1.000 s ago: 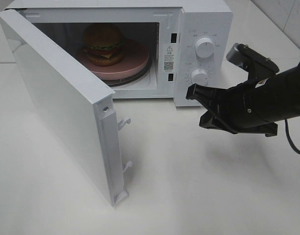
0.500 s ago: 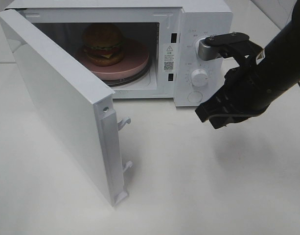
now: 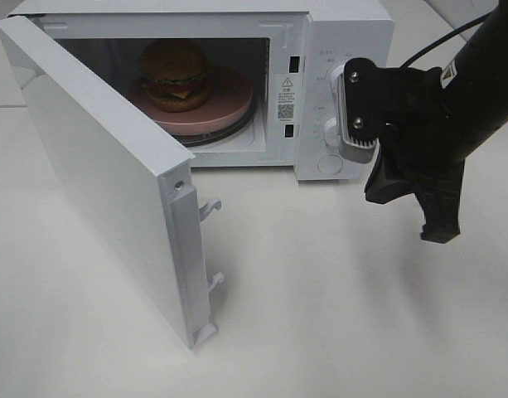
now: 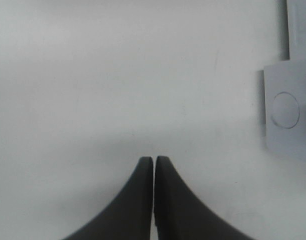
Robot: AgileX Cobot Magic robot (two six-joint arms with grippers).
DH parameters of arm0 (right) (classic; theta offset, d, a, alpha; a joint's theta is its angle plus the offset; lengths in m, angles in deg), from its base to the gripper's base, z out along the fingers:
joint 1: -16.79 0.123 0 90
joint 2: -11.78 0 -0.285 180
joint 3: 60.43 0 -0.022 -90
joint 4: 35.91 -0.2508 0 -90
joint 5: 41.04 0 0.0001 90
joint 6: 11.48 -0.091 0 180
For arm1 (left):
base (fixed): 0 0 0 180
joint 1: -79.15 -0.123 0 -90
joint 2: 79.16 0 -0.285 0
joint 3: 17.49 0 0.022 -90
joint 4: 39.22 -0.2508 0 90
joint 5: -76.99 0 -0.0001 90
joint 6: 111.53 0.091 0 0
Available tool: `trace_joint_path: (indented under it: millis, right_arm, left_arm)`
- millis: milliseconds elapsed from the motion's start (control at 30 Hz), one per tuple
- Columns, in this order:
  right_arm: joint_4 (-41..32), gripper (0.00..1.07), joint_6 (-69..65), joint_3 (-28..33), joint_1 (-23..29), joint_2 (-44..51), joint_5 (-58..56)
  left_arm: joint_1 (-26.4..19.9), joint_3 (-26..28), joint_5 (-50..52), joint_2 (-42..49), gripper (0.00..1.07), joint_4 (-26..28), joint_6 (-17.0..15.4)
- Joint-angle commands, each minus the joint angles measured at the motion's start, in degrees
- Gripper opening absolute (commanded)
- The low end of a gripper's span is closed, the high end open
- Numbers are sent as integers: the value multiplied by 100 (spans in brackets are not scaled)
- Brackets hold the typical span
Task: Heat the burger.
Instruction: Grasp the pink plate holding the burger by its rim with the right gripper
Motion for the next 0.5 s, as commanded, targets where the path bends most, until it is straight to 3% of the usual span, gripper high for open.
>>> trace_joint_path:
  millis: [33, 233, 500]
  right_arm:
    - [143, 4, 882, -29, -34, 34, -63]
    - [808, 7, 1467, -29, -17, 34, -17]
    - [1003, 10, 1513, -29, -17, 34, 218]
  left_arm:
    - [-17, -23, 69, 29, 98, 23, 6]
    - [-17, -23, 69, 29, 98, 23, 6]
    - [-17, -23, 69, 29, 98, 23, 6]
